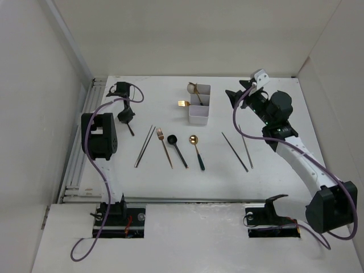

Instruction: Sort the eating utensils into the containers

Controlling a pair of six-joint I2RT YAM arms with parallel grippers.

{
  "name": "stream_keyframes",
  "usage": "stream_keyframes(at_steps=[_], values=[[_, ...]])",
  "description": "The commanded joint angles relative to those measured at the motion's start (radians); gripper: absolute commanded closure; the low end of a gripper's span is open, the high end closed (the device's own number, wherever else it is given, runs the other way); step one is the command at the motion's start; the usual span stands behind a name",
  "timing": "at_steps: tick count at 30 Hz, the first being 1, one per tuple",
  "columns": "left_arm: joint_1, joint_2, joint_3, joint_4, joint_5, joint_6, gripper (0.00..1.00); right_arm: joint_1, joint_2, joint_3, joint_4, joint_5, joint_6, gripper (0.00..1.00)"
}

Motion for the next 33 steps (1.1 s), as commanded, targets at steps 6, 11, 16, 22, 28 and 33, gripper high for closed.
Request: stream_keyframes(at_steps=[6,11,16,22,28,33], values=[[-0.007,-0.097,0.000,0.122,0.157,0.153,1.00,0.007,-0.049,-0.007,0.009,0.038,-0.024,0.30],[-0.058,-0.237,0.047,0.245,0.240,0.259,1.00,0.007,-0.011,-0.007,0.019,0.048,-0.033,0.30],[-0.159,-0.267,0.132,0.373,0.329,0.326,1.00,-0.004,0.021,-0.007,0.082,0.026,-0.033,0.30],[-0.347,-0.301,0.132,0.674,0.401,0.409,1.00,-0.024,0.040,-0.016,0.095,-0.008,-0.045,0.30],[-0.464,-0.257,0.132,0.954,0.499,0.408,1.00,-0.052,0.005,-0.025,0.095,-0.026,-0.054,0.30],[-0.532,-0.218,0.106,1.062,0.525,0.418,1.00,-0.085,-0.015,-0.014,0.095,-0.052,-0.054,0.30]])
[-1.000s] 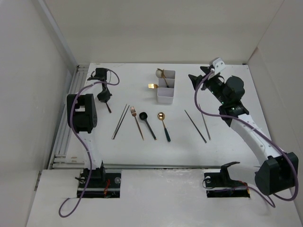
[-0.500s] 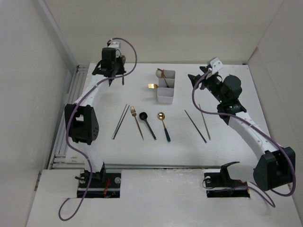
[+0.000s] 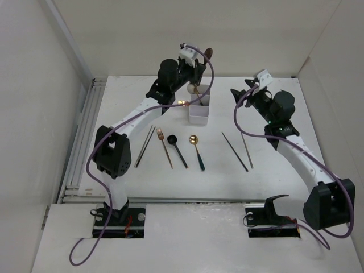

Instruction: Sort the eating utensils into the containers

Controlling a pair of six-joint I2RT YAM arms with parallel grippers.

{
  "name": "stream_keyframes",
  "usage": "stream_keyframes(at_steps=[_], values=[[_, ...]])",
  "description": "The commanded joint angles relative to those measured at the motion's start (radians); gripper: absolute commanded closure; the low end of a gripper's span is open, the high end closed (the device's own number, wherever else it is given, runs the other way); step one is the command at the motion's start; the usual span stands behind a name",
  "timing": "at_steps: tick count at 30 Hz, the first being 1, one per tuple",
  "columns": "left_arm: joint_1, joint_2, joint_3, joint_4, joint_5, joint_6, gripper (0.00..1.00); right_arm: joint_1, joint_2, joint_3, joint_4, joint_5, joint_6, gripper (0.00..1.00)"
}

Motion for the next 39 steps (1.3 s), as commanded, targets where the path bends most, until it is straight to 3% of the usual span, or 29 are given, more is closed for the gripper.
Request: stream_keyframes(at_steps=[1,6,12,23,33,35,39], values=[[-0.015,0.020,0.000,0.188,0.043,0.021,1.00,-0.024,-0.040,0.015,0.059,-0.036,-0.007,0.30],[-0.037,0.141,0.030,0.284,0.025,0.023,1.00,-0.042,-0.030,0.035,0.059,-0.045,-0.007,0.30],[-0.037,0.198,-0.111,0.672,-0.047,0.086,1.00,-0.051,0.000,0.089,0.039,-0.076,-0.017,0.30],[-0.037,0.349,-0.035,0.782,-0.120,0.101,1.00,-0.114,0.059,0.221,-0.047,-0.132,-0.026,0.30],[-0.028,0.393,-0.055,0.737,-0.161,0.090,0.98,-0.114,0.078,0.260,-0.088,-0.151,-0.026,0.30],[-0.018,0.393,-0.055,0.737,-0.137,0.081,0.95,-0.114,0.078,0.271,-0.088,-0.151,-0.026,0.30],[-0.018,0.360,-0.106,0.797,-0.074,0.081,0.64,-0.114,0.088,0.280,-0.097,-0.151,-0.026,0.29]])
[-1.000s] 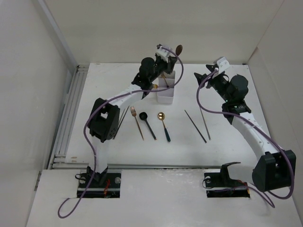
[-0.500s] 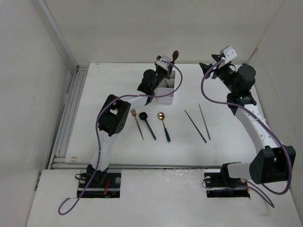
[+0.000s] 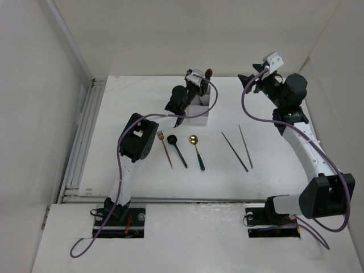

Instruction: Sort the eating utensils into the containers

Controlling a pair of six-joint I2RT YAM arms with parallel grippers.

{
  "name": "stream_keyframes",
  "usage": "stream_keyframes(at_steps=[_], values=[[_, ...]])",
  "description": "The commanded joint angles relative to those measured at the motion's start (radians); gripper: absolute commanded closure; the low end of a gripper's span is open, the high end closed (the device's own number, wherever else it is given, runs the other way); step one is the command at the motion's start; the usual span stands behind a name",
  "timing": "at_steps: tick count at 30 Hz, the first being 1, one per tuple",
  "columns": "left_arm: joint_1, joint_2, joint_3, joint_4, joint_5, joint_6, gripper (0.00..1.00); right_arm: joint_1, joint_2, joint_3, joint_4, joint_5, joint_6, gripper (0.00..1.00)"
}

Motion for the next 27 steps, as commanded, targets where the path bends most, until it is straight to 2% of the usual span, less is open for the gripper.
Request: stream_keyframes(at_steps=[1,3,5,11,14,18,19,20,21,22,23,25,27], values=[[0.008,-0.056,-0.060,0.134,0.082,-0.009,0.49,-0.004,0.003,0.054,0.007,-0.021,-0.010,0.27],[0.008,-0.090,-0.096,0.175,0.145,0.001,0.37,-0.004,0.003,0.054,-0.003,-0.021,-0.010,0.27],[0.008,-0.111,-0.132,0.209,0.170,0.001,0.32,-0.004,0.003,0.067,-0.014,-0.012,-0.010,0.26],[0.008,-0.229,-0.191,0.280,0.115,0.010,0.29,0.030,0.003,0.094,-0.034,0.062,-0.010,0.26],[0.008,-0.300,-0.246,0.342,0.150,0.020,0.26,0.051,0.014,0.103,-0.043,0.071,-0.010,0.26],[0.008,-0.419,-0.335,0.366,0.256,0.043,0.25,0.114,0.014,0.138,-0.132,0.169,-0.010,0.21],[0.008,-0.420,-0.358,0.378,0.256,0.043,0.23,0.128,0.014,0.139,-0.155,0.201,-0.010,0.17],[0.008,-0.467,-0.382,0.378,0.256,0.053,0.23,0.145,0.014,0.149,-0.181,0.237,-0.010,0.05],[0.008,-0.491,-0.434,0.389,0.221,0.053,0.22,0.183,0.014,0.149,-0.227,0.330,-0.010,0.00],[0.008,-0.519,-0.461,0.389,0.221,0.062,0.20,0.183,0.000,0.149,-0.247,0.331,-0.010,0.00],[0.018,-0.574,-0.482,0.370,0.149,0.085,0.20,0.233,-0.009,0.127,-0.261,0.444,-0.010,0.00],[0.030,-0.629,-0.516,0.271,0.063,0.096,0.20,0.289,-0.053,0.087,-0.272,0.569,-0.020,0.00],[0.056,-0.709,-0.525,0.152,-0.092,0.105,0.19,0.370,-0.083,0.030,-0.283,0.724,-0.021,0.00]])
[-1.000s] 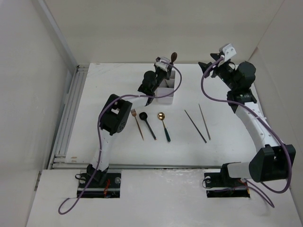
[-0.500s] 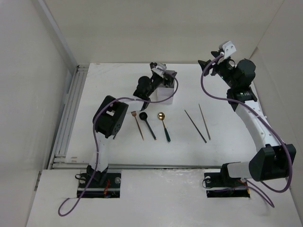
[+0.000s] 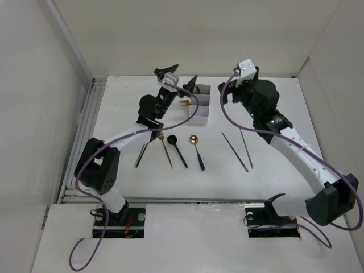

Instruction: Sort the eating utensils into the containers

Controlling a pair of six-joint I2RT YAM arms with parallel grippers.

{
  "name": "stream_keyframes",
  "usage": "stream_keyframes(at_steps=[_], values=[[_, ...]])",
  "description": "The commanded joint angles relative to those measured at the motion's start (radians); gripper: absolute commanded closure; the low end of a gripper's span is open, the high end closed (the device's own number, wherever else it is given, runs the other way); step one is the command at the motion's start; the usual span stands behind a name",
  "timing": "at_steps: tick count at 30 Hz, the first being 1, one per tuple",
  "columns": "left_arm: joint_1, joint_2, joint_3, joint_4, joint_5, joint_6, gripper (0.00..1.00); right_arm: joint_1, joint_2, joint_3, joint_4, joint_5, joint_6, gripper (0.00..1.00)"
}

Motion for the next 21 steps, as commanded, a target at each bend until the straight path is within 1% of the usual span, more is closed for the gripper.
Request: stream_keyframes(at_steps=[1,2,3,4,5,6,7,8,9,10,11,12,13,15,16,17,18,19,20,21], values=[[0.055,-0.141,-0.013,-0.132,-0.223,0.009,0.19,0.106,-0.084,-0.055,-0.064,0.318,-0.009,0.00],[0.069,-0.162,-0.022,-0.184,-0.259,0.009,0.19,0.135,-0.093,-0.055,-0.107,0.373,-0.009,0.00],[0.094,-0.200,-0.022,-0.236,-0.320,0.000,0.19,0.193,-0.093,-0.055,-0.138,0.498,-0.009,0.00],[0.105,-0.216,-0.022,-0.326,-0.357,0.000,0.19,0.219,-0.083,-0.055,-0.173,0.568,-0.009,0.00],[0.116,-0.230,-0.022,-0.369,-0.398,-0.023,0.19,0.241,-0.052,-0.055,-0.249,0.629,-0.009,0.00],[0.125,-0.243,-0.043,-0.411,-0.484,-0.034,0.19,0.255,-0.032,-0.055,-0.291,0.689,-0.009,0.00],[0.145,-0.280,-0.057,-0.448,-0.521,-0.046,0.19,0.266,-0.011,-0.017,-0.337,0.690,0.003,0.00],[0.157,-0.303,-0.079,-0.510,-0.546,-0.060,0.19,0.266,0.035,0.004,-0.389,0.690,0.073,0.00],[0.171,-0.328,-0.134,-0.544,-0.560,-0.093,0.19,0.266,0.054,0.021,-0.466,0.668,0.106,0.00],[0.199,-0.378,-0.161,-0.581,-0.560,-0.111,0.19,0.266,0.069,0.047,-0.491,0.556,0.106,0.00],[0.211,-0.401,-0.188,-0.621,-0.560,-0.127,0.19,0.266,0.086,0.056,-0.506,0.509,0.124,0.00],[0.222,-0.420,-0.211,-0.711,-0.560,-0.146,0.19,0.284,0.123,0.057,-0.517,0.509,0.161,0.00],[0.231,-0.437,-0.249,-0.759,-0.569,-0.185,0.19,0.321,0.144,0.057,-0.529,0.554,0.176,0.00],[0.251,-0.474,-0.280,-0.858,-0.569,-0.218,0.19,0.350,0.219,0.067,-0.558,0.605,0.234,0.00],[0.251,-0.483,-0.313,-0.873,-0.569,-0.227,0.19,0.362,0.242,0.081,-0.601,0.614,0.252,0.00],[0.251,-0.504,-0.332,-0.873,-0.569,-0.239,0.19,0.382,0.279,0.081,-0.614,0.580,0.261,0.00],[0.251,-0.513,-0.347,-0.873,-0.569,-0.240,0.19,0.393,0.279,0.081,-0.614,0.549,0.261,0.02],[0.251,-0.523,-0.360,-0.873,-0.558,-0.252,0.19,0.405,0.302,0.081,-0.614,0.511,0.261,0.07],[0.251,-0.532,-0.382,-0.873,-0.558,-0.252,0.19,0.425,0.312,0.066,-0.605,0.424,0.261,0.10],[0.241,-0.544,-0.392,-0.873,-0.558,-0.252,0.19,0.425,0.312,0.045,-0.595,0.376,0.261,0.12]])
